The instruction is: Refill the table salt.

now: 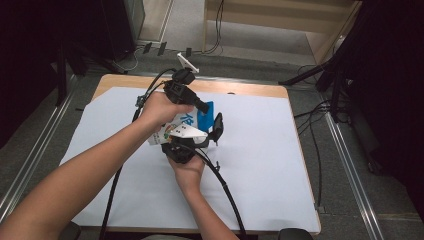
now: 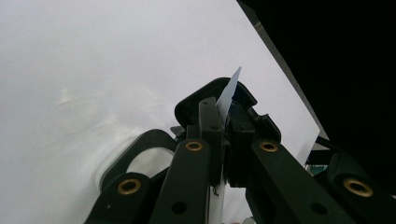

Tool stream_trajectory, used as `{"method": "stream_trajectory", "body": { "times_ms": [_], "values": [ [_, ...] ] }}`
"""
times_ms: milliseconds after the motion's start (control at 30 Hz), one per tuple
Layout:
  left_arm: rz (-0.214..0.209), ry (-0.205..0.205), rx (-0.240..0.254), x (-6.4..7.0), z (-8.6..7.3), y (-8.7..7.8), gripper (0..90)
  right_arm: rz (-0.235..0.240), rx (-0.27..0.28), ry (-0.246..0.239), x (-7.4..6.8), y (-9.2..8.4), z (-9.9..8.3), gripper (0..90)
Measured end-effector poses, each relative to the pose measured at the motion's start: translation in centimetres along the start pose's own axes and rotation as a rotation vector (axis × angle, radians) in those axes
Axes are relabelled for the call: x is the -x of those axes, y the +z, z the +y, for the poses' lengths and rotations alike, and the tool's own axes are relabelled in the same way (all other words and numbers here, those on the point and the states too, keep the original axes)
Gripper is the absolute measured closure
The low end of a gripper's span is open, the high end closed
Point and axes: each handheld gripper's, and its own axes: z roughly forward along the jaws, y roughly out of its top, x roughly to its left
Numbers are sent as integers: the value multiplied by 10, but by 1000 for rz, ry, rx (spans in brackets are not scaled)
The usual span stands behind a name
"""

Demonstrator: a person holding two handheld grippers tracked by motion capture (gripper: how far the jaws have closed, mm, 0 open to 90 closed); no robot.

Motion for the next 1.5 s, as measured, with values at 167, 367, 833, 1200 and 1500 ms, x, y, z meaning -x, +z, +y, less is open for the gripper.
{"method": "stream_trajectory", "body": {
  "times_ms": [167,367,833,1200,1500],
  "values": [
    [5,-6,13,0,-1,0,896,-5,-8,-6,0,1,-1,900],
    [8,-2,14,1,-1,1,896,-7,-9,-8,0,1,0,900],
    [-4,16,8,6,0,5,898,4,-27,-81,-10,6,-3,900],
    [-69,3,78,-6,-20,-17,900,-4,-86,-89,-5,10,-9,900],
    [-114,25,124,-17,-35,-39,900,-27,-142,-99,-2,13,-14,900]
  ]
}}
